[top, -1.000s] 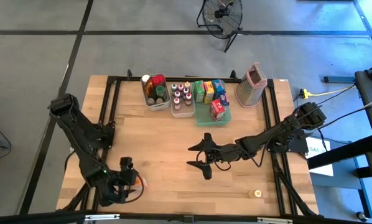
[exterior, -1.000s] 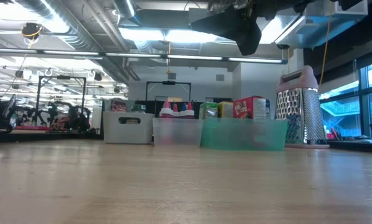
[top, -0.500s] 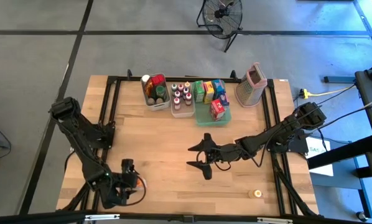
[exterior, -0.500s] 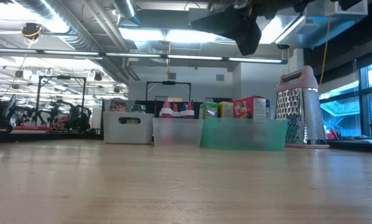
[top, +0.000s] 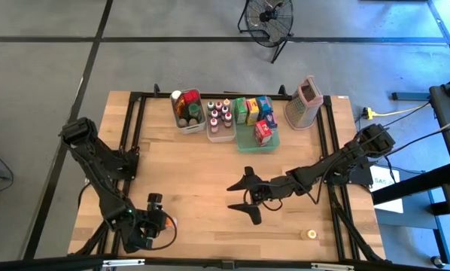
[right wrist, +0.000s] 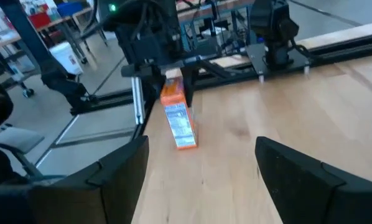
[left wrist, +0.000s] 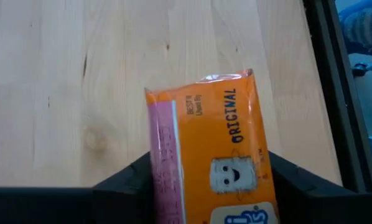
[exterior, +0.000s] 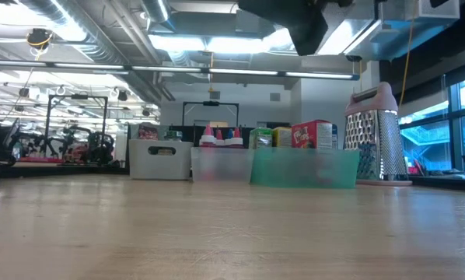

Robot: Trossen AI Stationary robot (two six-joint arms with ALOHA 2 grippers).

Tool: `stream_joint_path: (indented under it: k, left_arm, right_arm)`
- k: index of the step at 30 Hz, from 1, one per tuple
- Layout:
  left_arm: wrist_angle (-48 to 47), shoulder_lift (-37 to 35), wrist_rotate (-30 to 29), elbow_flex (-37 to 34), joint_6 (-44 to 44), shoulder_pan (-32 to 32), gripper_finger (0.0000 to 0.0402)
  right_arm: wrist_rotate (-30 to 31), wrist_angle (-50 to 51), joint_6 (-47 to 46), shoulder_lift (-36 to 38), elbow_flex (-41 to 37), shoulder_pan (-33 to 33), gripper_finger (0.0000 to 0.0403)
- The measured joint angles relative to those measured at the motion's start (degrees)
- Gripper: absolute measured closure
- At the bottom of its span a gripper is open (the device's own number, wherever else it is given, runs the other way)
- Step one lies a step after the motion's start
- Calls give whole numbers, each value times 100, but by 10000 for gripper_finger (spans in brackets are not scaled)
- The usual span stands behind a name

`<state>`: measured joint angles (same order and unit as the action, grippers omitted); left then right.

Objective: Pick & Place Kitchen Items
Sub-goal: Put the orange cereal box into the green bin

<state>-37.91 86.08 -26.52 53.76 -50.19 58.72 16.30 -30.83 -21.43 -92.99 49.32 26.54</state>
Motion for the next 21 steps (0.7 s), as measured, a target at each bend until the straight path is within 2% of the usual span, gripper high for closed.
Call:
stream_joint_path:
  k: [4, 8, 13, 18, 21]
  left_arm:
    - [10, -2, 92, 0, 96, -64, 252]
    - [-14, -9, 264, 67, 395, -293, 273]
    - [-104, -9, 408, 394, 1182, -747, 276]
    - [-428, -7, 472, 825, 1878, -1290, 274]
    - [-432, -7, 450, 995, 2355, -1680, 277]
  right_arm:
    - [0, 130, 90, -88, 2, 20, 105]
    - [135, -62, 778, -307, 2, 39, 105]
    - [587, -798, 1619, -586, 2, 128, 105]
    - [608, -1033, 1623, -595, 6, 143, 105]
    - [623, -730, 1684, -595, 186, 156, 105]
